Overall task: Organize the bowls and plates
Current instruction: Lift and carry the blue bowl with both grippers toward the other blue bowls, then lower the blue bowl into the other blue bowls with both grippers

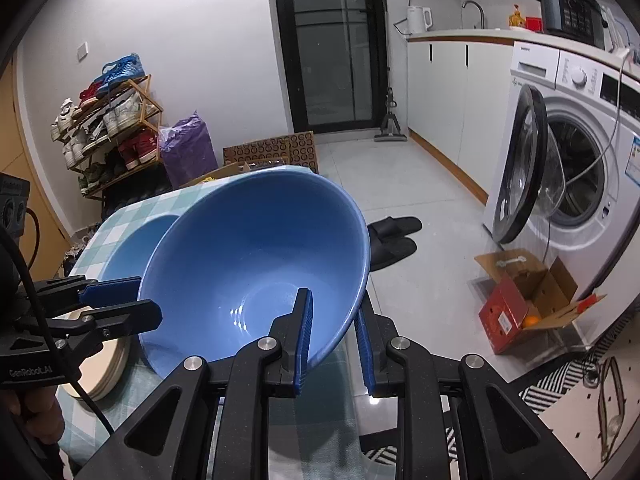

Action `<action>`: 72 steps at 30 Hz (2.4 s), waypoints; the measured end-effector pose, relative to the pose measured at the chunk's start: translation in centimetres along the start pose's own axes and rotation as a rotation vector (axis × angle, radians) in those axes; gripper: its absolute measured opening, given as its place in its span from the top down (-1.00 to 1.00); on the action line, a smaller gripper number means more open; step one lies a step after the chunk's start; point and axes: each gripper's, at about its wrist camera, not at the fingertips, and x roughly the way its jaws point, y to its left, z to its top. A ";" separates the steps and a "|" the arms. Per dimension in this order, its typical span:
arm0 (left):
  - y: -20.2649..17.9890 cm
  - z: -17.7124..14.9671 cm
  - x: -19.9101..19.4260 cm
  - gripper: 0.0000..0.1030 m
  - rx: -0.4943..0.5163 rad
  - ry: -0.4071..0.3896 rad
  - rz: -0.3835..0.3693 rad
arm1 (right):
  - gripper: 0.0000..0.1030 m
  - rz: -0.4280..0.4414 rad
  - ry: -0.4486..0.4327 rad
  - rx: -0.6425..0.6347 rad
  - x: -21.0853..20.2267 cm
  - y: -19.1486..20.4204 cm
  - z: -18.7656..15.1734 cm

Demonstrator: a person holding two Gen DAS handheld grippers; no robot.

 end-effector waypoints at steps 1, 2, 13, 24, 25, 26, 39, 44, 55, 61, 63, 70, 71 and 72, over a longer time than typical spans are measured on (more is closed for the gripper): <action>0.1 0.1 -0.3 0.13 -0.001 -0.005 0.001 | 0.59 0.001 -0.003 -0.003 -0.1 0.1 0.1; 0.2 0.1 -0.5 0.13 -0.001 -0.009 0.002 | 0.59 0.002 -0.006 -0.008 -0.3 0.3 0.3; 1.1 0.5 -2.9 0.13 -0.009 -0.061 0.024 | 0.59 0.015 -0.046 -0.053 -1.8 2.8 2.0; 2.7 0.6 -5.2 0.13 -0.027 -0.102 0.050 | 0.59 0.037 -0.069 -0.089 -2.4 5.7 3.6; 2.8 0.6 -5.4 0.13 -0.029 -0.105 0.053 | 0.59 0.041 -0.070 -0.092 -2.3 5.9 3.8; 3.0 0.6 -5.5 0.13 -0.032 -0.107 0.057 | 0.59 0.043 -0.073 -0.096 -2.4 6.2 3.9; 5.8 0.1 -7.7 0.13 -0.068 -0.135 0.106 | 0.59 0.090 -0.072 -0.140 -1.1 9.9 5.7; 7.0 -0.3 -8.3 0.13 -0.089 -0.140 0.123 | 0.59 0.109 -0.068 -0.161 -0.6 11.3 6.1; 9.5 -1.4 -8.9 0.13 -0.133 -0.139 0.161 | 0.59 0.154 -0.037 -0.193 1.7 13.9 6.3; 10.5 -2.0 -8.9 0.13 -0.158 -0.129 0.176 | 0.59 0.173 -0.012 -0.206 3.2 15.2 6.1; 10.7 -2.2 -8.8 0.13 -0.164 -0.125 0.181 | 0.59 0.178 -0.003 -0.209 3.7 15.6 5.9; 11.5 -2.6 -8.4 0.13 -0.181 -0.113 0.190 | 0.59 0.190 0.026 -0.214 5.1 16.5 5.2; 11.6 -2.7 -8.4 0.13 -0.183 -0.111 0.191 | 0.59 0.190 0.029 -0.214 5.2 16.5 5.2; 11.7 -2.8 -8.3 0.13 -0.185 -0.109 0.191 | 0.59 0.191 0.032 -0.215 5.3 16.6 5.2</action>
